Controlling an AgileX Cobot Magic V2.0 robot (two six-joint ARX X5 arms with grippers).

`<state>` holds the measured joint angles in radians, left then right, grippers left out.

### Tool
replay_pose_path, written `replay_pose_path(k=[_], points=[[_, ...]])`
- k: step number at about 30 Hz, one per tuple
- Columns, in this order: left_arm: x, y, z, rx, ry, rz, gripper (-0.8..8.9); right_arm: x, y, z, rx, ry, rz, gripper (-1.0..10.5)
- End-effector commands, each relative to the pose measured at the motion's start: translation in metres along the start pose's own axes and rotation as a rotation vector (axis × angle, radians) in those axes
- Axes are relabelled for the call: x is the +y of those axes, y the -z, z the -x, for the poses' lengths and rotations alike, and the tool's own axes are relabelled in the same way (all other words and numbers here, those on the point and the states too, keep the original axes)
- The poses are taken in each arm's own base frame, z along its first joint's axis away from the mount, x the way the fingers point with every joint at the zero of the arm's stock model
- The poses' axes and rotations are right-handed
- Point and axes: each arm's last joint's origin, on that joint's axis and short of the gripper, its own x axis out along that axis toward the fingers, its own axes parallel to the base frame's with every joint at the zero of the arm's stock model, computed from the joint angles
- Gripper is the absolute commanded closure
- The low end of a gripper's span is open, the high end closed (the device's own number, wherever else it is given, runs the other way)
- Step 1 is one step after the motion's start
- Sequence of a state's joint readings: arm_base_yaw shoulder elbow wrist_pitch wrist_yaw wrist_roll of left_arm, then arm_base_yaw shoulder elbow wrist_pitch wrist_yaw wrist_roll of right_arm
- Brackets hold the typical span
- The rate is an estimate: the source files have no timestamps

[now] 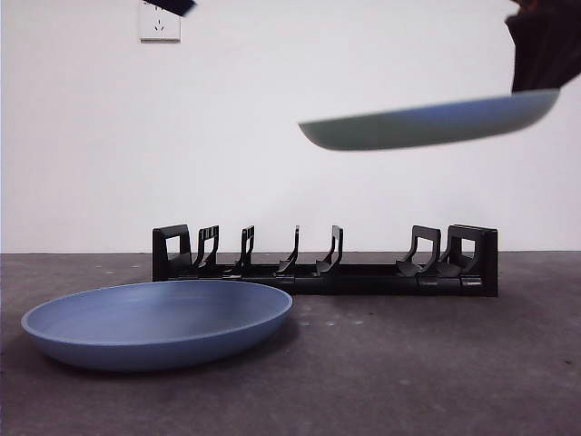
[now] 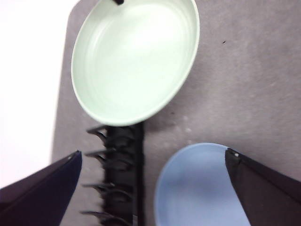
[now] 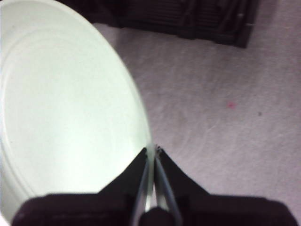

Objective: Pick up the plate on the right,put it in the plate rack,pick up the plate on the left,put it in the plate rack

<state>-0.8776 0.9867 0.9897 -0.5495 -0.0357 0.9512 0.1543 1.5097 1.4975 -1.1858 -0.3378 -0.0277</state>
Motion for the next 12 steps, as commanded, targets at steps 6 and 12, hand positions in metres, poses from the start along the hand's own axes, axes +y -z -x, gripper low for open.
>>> replay_pose_path(k=[6, 12], points=[[-0.011, -0.011, -0.027, 0.079, 0.034, -0.236, 1.57, 0.030, -0.004, 0.006, -0.006, -0.110, 0.078, 9.6], [-0.012, -0.016, -0.043, 0.111, 0.005, -0.269, 1.71, 0.043, -0.003, 0.008, 0.009, -0.127, 0.116, 9.6]])
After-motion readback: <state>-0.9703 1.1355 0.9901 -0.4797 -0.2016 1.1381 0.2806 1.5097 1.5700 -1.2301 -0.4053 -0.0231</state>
